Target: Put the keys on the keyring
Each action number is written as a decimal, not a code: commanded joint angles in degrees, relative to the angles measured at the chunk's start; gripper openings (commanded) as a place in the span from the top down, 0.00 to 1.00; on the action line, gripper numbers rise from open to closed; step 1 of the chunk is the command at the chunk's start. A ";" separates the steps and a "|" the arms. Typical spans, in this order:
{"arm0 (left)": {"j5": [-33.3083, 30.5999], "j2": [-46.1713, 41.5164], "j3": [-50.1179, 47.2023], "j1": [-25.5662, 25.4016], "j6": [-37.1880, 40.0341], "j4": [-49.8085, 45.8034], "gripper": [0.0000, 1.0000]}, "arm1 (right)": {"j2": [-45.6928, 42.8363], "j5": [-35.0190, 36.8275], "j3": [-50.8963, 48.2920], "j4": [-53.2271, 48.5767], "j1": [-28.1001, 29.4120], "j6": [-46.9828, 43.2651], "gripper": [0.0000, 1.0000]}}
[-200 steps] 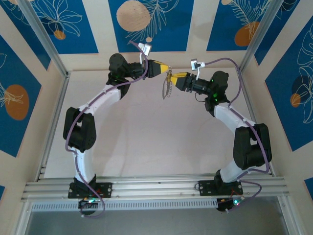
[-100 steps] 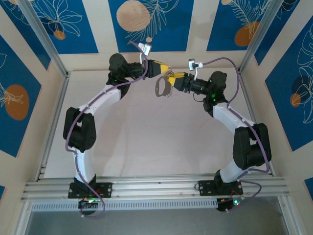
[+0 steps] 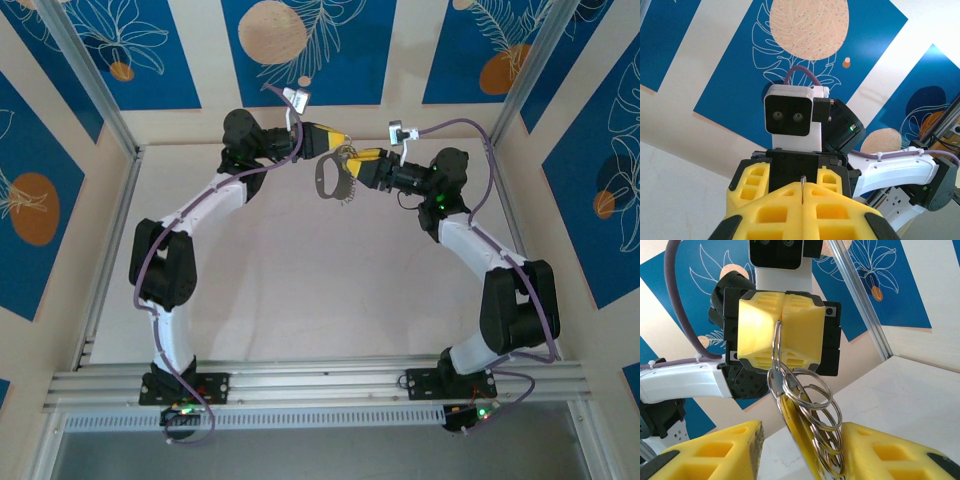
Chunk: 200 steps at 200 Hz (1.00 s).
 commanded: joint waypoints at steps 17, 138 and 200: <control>0.57 -1.86 1.48 -0.47 1.72 0.59 1.00 | -1.73 -1.26 -0.77 0.58 0.12 0.35 0.56; 0.84 -2.27 1.61 -0.52 1.89 0.32 1.00 | -3.40 -0.22 -2.78 2.90 -2.71 3.17 0.52; 0.84 -2.28 1.80 -0.51 1.88 0.15 1.00 | 1.35 0.77 0.81 2.99 -0.33 2.87 0.53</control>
